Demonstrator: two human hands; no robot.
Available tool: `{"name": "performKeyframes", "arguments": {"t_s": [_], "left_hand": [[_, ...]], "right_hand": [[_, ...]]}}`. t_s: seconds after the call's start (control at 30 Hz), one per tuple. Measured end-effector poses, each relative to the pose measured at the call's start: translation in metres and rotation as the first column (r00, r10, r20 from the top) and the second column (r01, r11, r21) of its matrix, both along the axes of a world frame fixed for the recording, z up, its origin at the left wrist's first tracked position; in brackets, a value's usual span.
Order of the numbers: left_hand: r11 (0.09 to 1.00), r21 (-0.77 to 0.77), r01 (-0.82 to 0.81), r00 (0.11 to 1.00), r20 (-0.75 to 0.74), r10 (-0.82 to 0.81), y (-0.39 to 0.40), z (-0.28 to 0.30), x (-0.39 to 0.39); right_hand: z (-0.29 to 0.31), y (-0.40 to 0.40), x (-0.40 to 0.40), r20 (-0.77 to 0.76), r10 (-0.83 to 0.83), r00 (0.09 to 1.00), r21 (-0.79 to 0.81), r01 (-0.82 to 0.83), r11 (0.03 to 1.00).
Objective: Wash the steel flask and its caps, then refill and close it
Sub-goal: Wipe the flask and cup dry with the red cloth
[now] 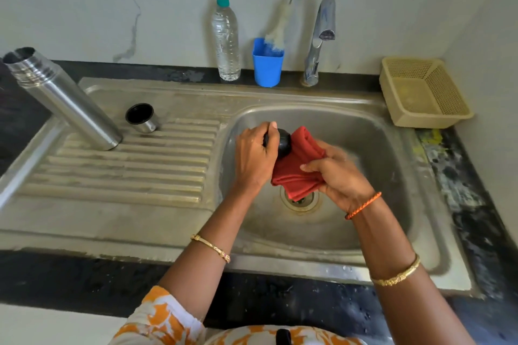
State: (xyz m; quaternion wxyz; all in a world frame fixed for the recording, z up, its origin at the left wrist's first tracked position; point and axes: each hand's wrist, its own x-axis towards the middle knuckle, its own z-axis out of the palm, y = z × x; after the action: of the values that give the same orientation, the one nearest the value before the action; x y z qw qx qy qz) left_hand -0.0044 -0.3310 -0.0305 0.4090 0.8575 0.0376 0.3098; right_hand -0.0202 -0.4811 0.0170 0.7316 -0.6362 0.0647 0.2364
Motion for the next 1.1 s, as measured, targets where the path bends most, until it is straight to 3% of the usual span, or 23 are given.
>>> {"name": "performKeyframes", "arguments": {"t_s": [0.17,0.37,0.6,0.77,0.83,0.9,1.0,1.1], "left_hand": [[0.979,-0.038,0.200,0.980,0.012,-0.199,-0.022,0.004,-0.016],[1.000,0.016,-0.023,1.000,0.001,0.023,-0.018,-0.004,-0.002],[0.996,0.082,0.030,0.999,0.008,-0.031,-0.044,-0.001,-0.020],[0.975,0.178,-0.136,0.981,-0.111,0.157,-0.035,-0.006,-0.012],[0.998,-0.027,-0.064,0.978,-0.198,0.058,-0.036,-0.007,-0.009],[0.929,-0.365,-0.058,0.936,-0.343,-0.076,-0.039,0.001,-0.006],[0.644,-0.746,-0.170,0.776,-0.504,-0.379,-0.028,0.016,-0.006],[0.378,-0.917,-0.128,0.611,-0.373,-0.698,-0.006,0.026,-0.010]], "right_hand": [[0.009,-0.001,0.007,0.073,-0.018,0.997,-0.101,0.025,0.995],[0.008,-0.003,-0.006,0.063,-0.013,0.998,-0.104,0.019,0.994],[0.013,-0.010,0.003,0.014,-0.031,0.999,-0.088,0.032,0.996],[0.007,-0.006,-0.009,0.058,-0.017,0.998,-0.172,0.027,0.985],[0.005,-0.005,-0.012,0.081,-0.020,0.997,-0.183,0.035,0.982],[0.005,-0.005,-0.012,0.084,-0.039,0.996,-0.164,0.052,0.985],[0.007,-0.010,-0.003,0.078,-0.098,0.992,-0.115,0.106,0.988],[0.005,-0.019,0.010,0.128,-0.100,0.987,-0.151,0.119,0.981]]}}
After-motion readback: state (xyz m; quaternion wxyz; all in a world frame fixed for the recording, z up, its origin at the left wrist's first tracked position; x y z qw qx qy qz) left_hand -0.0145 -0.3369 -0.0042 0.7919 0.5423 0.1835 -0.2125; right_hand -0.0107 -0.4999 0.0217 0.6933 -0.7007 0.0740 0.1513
